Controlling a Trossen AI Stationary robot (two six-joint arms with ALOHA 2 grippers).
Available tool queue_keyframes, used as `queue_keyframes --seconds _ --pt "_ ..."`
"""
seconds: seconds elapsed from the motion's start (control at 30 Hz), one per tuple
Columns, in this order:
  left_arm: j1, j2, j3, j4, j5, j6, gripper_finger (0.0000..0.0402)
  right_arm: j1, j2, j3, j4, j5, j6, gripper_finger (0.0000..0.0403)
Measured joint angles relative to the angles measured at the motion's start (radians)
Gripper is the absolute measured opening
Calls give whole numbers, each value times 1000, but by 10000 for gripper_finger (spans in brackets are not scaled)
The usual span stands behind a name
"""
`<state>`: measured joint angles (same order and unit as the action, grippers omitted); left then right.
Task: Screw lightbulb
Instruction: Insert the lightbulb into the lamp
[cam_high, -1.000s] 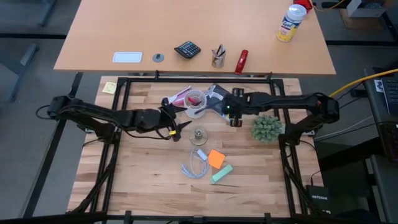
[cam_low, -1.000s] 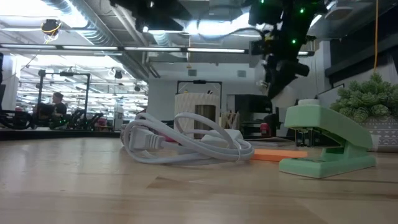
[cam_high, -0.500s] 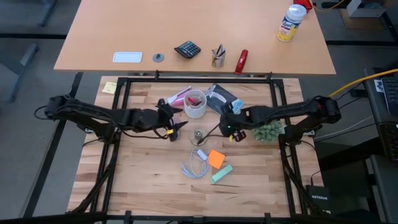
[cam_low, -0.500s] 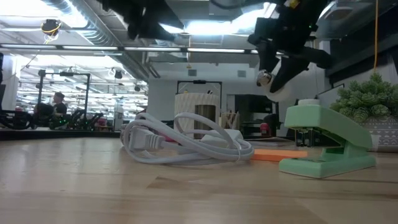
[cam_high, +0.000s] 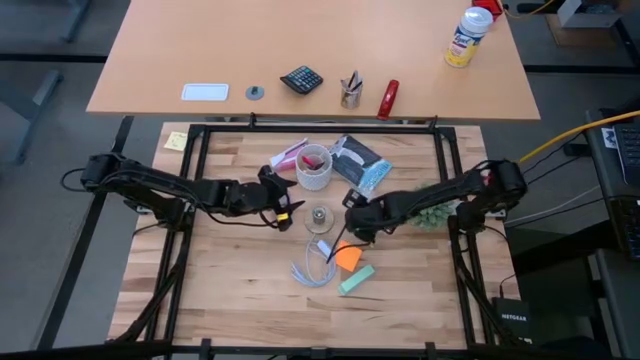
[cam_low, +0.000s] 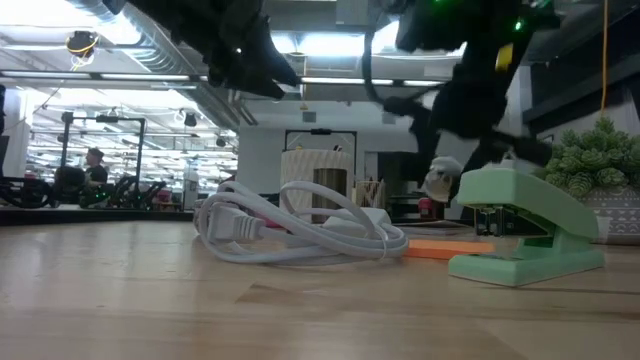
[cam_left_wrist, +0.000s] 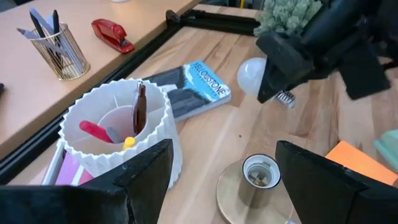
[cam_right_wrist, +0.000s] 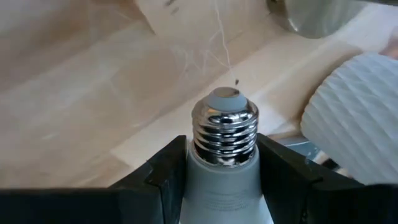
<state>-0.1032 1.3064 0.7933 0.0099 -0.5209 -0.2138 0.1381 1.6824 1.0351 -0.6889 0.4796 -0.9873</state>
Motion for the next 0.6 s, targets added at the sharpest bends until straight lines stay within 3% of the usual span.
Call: queue_keyframes --seconds 0.27,0.6 --pt "0 7 0 2 0 0 274 0 115 0 71 -1 -113 174" --pt "0 7 0 1 0 0 274 -1 163 1 106 -1 -119 184"
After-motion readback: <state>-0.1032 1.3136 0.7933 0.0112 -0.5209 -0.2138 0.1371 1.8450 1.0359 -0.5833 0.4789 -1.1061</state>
